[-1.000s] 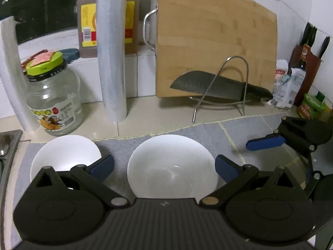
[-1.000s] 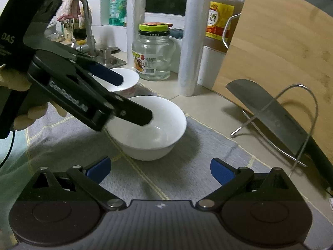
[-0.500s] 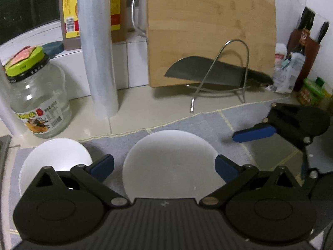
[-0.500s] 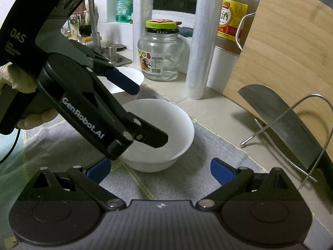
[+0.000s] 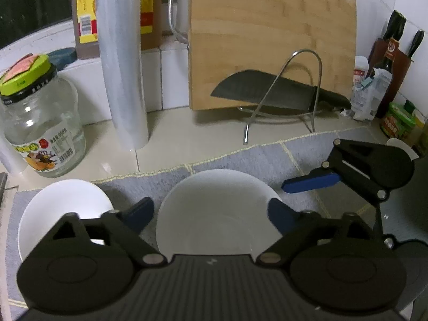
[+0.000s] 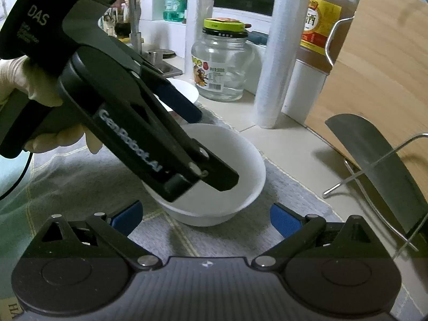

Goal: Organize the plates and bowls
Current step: 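Close the left gripper on the rim of that white bowl, then lift the held bowl and carry it over the plate stack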

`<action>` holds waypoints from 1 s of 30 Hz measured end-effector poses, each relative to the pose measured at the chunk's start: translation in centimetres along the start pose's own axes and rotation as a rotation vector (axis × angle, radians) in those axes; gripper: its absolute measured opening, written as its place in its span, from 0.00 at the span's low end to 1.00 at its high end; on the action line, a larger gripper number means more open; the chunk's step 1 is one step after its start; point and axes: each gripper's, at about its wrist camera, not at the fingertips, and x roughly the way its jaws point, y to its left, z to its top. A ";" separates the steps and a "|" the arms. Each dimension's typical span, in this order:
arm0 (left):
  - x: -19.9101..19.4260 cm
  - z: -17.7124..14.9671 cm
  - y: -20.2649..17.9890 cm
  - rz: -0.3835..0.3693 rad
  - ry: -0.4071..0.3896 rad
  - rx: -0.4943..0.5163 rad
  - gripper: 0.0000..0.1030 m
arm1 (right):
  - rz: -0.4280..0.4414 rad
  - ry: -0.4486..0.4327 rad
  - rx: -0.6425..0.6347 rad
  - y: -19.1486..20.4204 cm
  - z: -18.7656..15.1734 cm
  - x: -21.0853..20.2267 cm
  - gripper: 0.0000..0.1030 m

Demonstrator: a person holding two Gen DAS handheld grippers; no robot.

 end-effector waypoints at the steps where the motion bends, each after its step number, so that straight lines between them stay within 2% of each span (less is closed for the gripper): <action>1: 0.2 0.0 0.0 -0.004 0.009 -0.001 0.83 | 0.003 0.000 0.000 0.0 0.0 0.1 0.99; 6: 0.6 0.0 0.2 -0.015 0.028 0.003 0.83 | 0.008 -0.004 -0.009 0.0 0.2 0.4 0.94; 11: 0.9 -0.1 0.3 -0.023 0.040 0.000 0.81 | 0.017 -0.003 -0.018 0.2 0.3 0.6 0.83; 15: 0.8 -0.2 0.5 -0.023 0.039 -0.008 0.77 | 0.016 -0.007 -0.017 0.1 0.3 0.6 0.83; 30: -0.6 0.0 -0.3 -0.038 0.014 -0.004 0.76 | 0.007 -0.016 -0.023 0.4 0.5 -1.1 0.83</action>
